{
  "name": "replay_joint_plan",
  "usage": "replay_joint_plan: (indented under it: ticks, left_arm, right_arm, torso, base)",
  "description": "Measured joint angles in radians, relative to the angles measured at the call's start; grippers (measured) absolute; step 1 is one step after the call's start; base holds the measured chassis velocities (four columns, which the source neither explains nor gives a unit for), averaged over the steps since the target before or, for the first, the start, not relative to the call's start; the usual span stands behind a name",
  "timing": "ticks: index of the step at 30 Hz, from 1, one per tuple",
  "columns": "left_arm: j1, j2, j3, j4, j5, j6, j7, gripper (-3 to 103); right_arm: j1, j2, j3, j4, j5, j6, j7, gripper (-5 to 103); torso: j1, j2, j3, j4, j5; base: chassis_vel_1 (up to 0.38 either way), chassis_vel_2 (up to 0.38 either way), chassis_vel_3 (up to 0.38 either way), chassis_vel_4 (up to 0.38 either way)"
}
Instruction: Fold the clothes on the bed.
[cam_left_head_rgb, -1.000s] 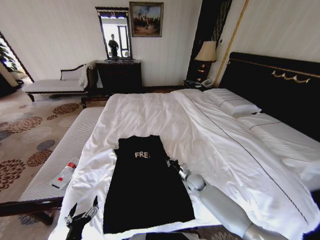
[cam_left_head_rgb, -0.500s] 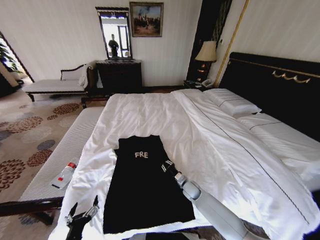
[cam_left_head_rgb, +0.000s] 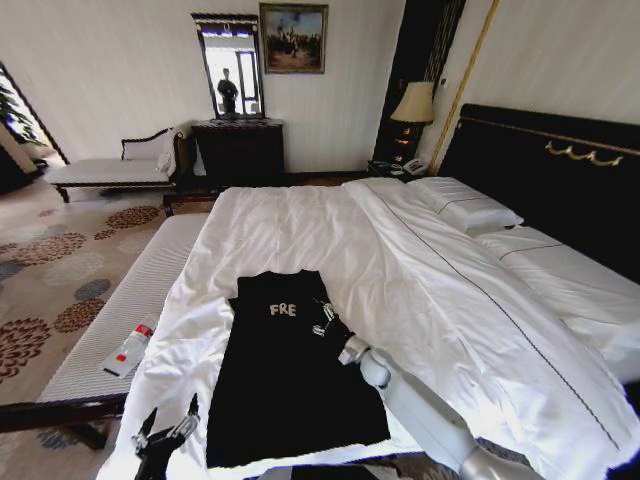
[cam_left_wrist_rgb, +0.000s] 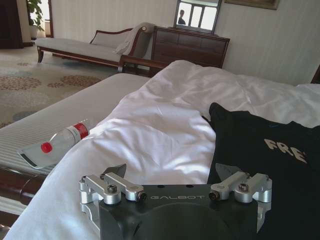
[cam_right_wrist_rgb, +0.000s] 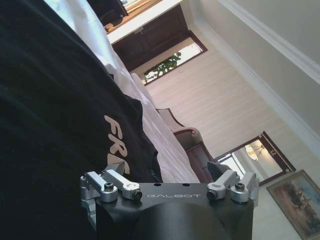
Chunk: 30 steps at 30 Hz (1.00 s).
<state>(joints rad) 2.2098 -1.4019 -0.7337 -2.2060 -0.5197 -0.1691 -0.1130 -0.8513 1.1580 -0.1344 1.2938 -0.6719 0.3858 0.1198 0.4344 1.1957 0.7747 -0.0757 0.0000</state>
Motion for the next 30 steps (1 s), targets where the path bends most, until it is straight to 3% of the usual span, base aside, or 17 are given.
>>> replay_joint_plan:
  ticks: [3,7,30]
  left_arm:
    - [0.003,-0.007,-0.01,0.005,-0.008,-0.002,0.009,100]
    - [0.0,-0.009,-0.008,0.008,-0.01,-0.002,0.01,100]
    - [0.004,-0.018,-0.048,0.009,-0.049,-0.001,0.027,100]
  right_arm:
    - [0.007,-0.001,0.001,-0.021,-0.092,0.036,-0.01,100]
    - [0.012,-0.003,0.0,-0.029,-0.128,0.047,-0.014,100]
    - [0.146,0.042,-0.075,-0.192,-0.189,0.053,-0.013,100]
  torso:
    - [0.0,0.0,0.0,-0.0003,-0.0001]
    - [0.0,0.0,0.0,-0.0004,0.0]
    - [0.0,0.0,0.0,-0.0002,0.0]
  base:
    - [0.0,0.0,0.0,0.0]
    - [0.0,0.0,0.0,0.0]
    - [0.0,0.0,0.0,0.0]
